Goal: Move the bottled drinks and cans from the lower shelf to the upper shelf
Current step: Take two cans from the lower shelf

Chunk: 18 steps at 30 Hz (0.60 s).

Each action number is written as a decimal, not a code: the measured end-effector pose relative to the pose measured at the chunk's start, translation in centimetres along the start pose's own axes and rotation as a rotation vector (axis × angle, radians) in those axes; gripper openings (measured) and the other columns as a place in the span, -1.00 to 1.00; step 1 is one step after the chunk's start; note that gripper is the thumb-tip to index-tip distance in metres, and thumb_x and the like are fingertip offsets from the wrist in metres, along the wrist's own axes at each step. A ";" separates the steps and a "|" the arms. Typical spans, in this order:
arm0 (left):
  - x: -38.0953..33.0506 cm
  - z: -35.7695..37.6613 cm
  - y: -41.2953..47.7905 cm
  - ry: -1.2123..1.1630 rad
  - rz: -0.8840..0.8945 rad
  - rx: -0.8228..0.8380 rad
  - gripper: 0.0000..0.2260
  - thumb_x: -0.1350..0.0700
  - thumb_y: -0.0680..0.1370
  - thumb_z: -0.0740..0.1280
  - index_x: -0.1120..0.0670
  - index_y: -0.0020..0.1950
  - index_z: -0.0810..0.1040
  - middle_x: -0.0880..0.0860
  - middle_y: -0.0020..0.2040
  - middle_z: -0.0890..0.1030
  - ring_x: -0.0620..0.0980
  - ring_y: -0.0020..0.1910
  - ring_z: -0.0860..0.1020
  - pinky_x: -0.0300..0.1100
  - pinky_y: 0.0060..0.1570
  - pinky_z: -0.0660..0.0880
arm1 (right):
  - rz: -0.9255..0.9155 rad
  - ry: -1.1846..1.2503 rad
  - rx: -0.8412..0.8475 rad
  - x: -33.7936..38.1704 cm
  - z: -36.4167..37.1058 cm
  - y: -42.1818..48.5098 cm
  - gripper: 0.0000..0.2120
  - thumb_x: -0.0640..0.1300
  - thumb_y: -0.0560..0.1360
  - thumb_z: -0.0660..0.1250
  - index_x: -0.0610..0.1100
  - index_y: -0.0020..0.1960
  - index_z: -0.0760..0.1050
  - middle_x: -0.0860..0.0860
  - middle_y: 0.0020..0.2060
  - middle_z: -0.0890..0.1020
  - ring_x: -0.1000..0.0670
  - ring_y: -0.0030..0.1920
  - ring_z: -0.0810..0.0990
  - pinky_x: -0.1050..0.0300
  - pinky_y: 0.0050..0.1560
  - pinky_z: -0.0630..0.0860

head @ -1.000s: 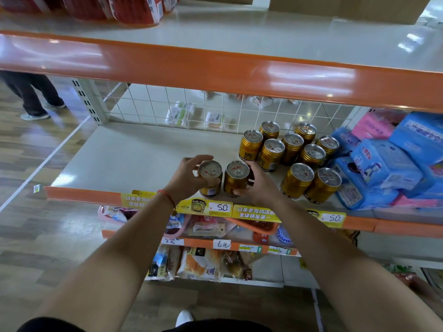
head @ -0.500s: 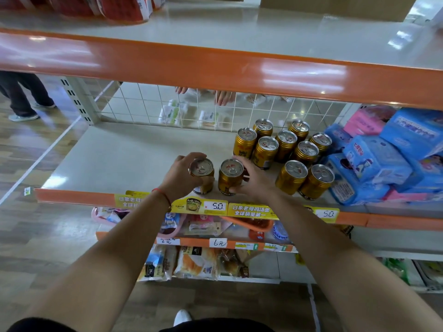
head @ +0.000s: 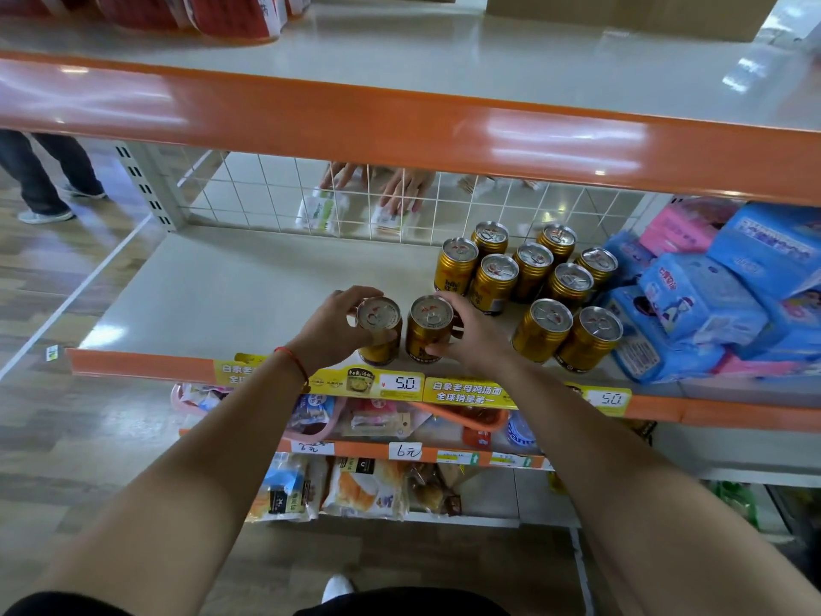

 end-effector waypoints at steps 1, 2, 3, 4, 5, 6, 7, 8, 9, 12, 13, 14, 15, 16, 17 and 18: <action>0.2 -0.1 0.1 -0.015 -0.009 0.021 -0.41 0.08 0.37 0.59 0.08 0.35 0.48 0.10 0.21 0.56 0.02 0.18 0.53 -0.10 0.15 0.51 | -0.003 -0.002 0.002 0.1 0.0 0.0 -0.20 -0.22 0.38 0.55 -0.01 0.50 0.25 0.01 0.39 0.45 0.00 0.38 0.41 0.19 0.25 0.34; 0.4 -0.2 0.2 -0.033 -0.027 0.047 -0.40 0.13 0.39 0.58 0.11 0.38 0.45 0.08 0.22 0.56 -0.01 0.21 0.52 -0.17 0.14 0.50 | -0.005 0.000 0.005 0.1 0.0 0.0 -0.21 -0.22 0.38 0.55 -0.01 0.50 0.24 0.00 0.39 0.45 0.00 0.38 0.41 0.21 0.23 0.33; 0.5 -0.3 0.2 -0.053 -0.042 0.077 -0.40 0.17 0.40 0.56 0.13 0.40 0.43 0.06 0.23 0.55 -0.04 0.24 0.50 -0.25 0.11 0.48 | -0.005 0.007 0.009 0.1 0.0 0.0 -0.21 -0.23 0.39 0.55 -0.01 0.50 0.24 0.00 0.39 0.45 0.00 0.38 0.41 0.22 0.22 0.32; 0.6 -0.4 0.3 -0.069 -0.045 0.107 -0.41 0.20 0.42 0.54 0.14 0.40 0.42 0.06 0.24 0.54 -0.04 0.26 0.49 -0.31 0.10 0.47 | 0.001 0.013 0.013 0.1 0.1 0.0 -0.22 -0.23 0.39 0.54 -0.01 0.50 0.24 0.00 0.39 0.45 0.00 0.38 0.41 0.22 0.22 0.32; 0.7 -0.4 0.3 -0.079 -0.041 0.135 -0.43 0.22 0.44 0.53 0.15 0.40 0.42 0.07 0.26 0.55 -0.03 0.29 0.50 -0.32 0.13 0.47 | 0.007 0.016 0.016 0.1 0.1 0.0 -0.22 -0.23 0.39 0.54 0.00 0.50 0.24 0.00 0.39 0.45 0.00 0.38 0.41 0.21 0.23 0.33; 0.7 -0.4 0.3 -0.092 -0.034 0.158 -0.45 0.24 0.45 0.51 0.15 0.41 0.42 0.07 0.27 0.56 -0.01 0.32 0.50 -0.29 0.19 0.48 | 0.008 0.015 0.013 0.1 0.2 -0.1 -0.22 -0.22 0.39 0.54 0.00 0.49 0.24 0.00 0.39 0.45 0.00 0.38 0.41 0.20 0.23 0.35; 0.7 -0.3 0.2 -0.116 -0.034 0.174 -0.44 0.27 0.45 0.50 0.16 0.42 0.41 0.08 0.27 0.55 -0.01 0.33 0.49 -0.30 0.22 0.48 | 0.004 0.013 0.007 0.1 0.2 -0.1 -0.22 -0.22 0.38 0.55 0.01 0.49 0.25 0.00 0.38 0.46 -0.01 0.37 0.42 0.19 0.23 0.36; 0.9 -0.1 0.0 -0.155 -0.046 0.182 -0.42 0.31 0.45 0.50 0.15 0.43 0.39 0.08 0.28 0.55 -0.01 0.33 0.49 -0.35 0.19 0.48 | -0.003 0.010 -0.003 0.3 0.1 -0.2 -0.22 -0.21 0.38 0.56 0.01 0.48 0.26 0.00 0.37 0.48 0.00 0.35 0.44 0.19 0.21 0.37; 1.1 0.2 -0.2 -0.196 -0.064 0.181 -0.37 0.35 0.43 0.50 0.15 0.45 0.37 0.09 0.29 0.53 -0.02 0.33 0.48 -0.40 0.13 0.49 | -0.011 0.005 -0.015 0.3 0.0 -0.2 -0.23 -0.20 0.37 0.56 0.01 0.47 0.28 0.01 0.35 0.49 0.01 0.33 0.45 0.21 0.18 0.37; 2.3 1.4 -0.8 -0.272 -0.115 0.093 -0.23 0.43 0.35 0.52 0.15 0.47 0.28 0.11 0.29 0.50 0.04 0.29 0.50 -0.31 0.14 0.49 | -0.030 -0.007 -0.045 0.5 0.1 -0.3 -0.27 -0.17 0.36 0.57 -0.01 0.43 0.31 0.04 0.28 0.53 0.08 0.26 0.47 0.25 0.15 0.34; 3.0 1.8 -1.0 -0.285 -0.138 0.061 -0.23 0.43 0.33 0.54 0.17 0.46 0.28 0.12 0.27 0.51 0.06 0.27 0.52 -0.21 0.19 0.50 | -0.028 0.009 -0.047 0.4 0.2 -0.2 -0.28 -0.17 0.36 0.57 -0.01 0.42 0.31 0.03 0.27 0.54 0.08 0.26 0.48 0.24 0.16 0.35; 3.5 2.1 -1.2 -0.293 -0.157 0.036 -0.25 0.42 0.32 0.55 0.19 0.43 0.30 0.12 0.24 0.54 0.09 0.26 0.54 -0.12 0.24 0.51 | -0.023 0.028 -0.049 0.3 0.4 -0.2 -0.27 -0.17 0.35 0.57 -0.02 0.41 0.30 0.03 0.26 0.54 0.05 0.26 0.49 0.21 0.19 0.38; 4.0 2.4 -1.5 -0.297 -0.178 0.021 -0.28 0.41 0.32 0.56 0.19 0.40 0.33 0.12 0.22 0.56 0.11 0.26 0.55 -0.04 0.27 0.51 | -0.019 0.040 -0.048 0.2 0.6 -0.2 -0.25 -0.17 0.34 0.58 -0.02 0.42 0.29 0.02 0.26 0.54 0.04 0.26 0.50 0.18 0.22 0.41; 4.4 2.6 -1.7 -0.303 -0.196 0.014 -0.30 0.39 0.31 0.57 0.18 0.37 0.36 0.12 0.20 0.57 0.13 0.26 0.55 0.02 0.29 0.50 | -0.018 0.041 -0.043 0.1 0.7 -0.2 -0.21 -0.18 0.32 0.59 -0.01 0.43 0.27 0.03 0.26 0.53 0.04 0.26 0.50 0.17 0.23 0.41; 4.6 2.7 -1.8 -0.301 -0.206 0.006 -0.31 0.35 0.29 0.59 0.16 0.35 0.38 0.12 0.20 0.58 0.12 0.26 0.55 0.06 0.31 0.49 | -0.013 0.032 -0.032 -0.1 0.9 -0.1 -0.17 -0.18 0.31 0.60 -0.01 0.45 0.24 0.04 0.26 0.52 0.06 0.25 0.49 0.18 0.22 0.40; 4.5 2.6 -1.9 -0.290 -0.201 -0.003 -0.30 0.25 0.26 0.62 0.12 0.33 0.40 0.12 0.21 0.59 0.10 0.25 0.55 0.09 0.31 0.49 | -0.009 0.025 -0.022 -0.3 1.2 -0.1 -0.13 -0.18 0.30 0.61 0.00 0.47 0.22 0.04 0.28 0.51 0.07 0.26 0.47 0.18 0.23 0.39</action>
Point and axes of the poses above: each hand's wrist, its own y-axis towards the middle knuckle, its own z-axis out of the palm, x = y × z, the point moved 9 cm from there along y, towards the middle knuckle
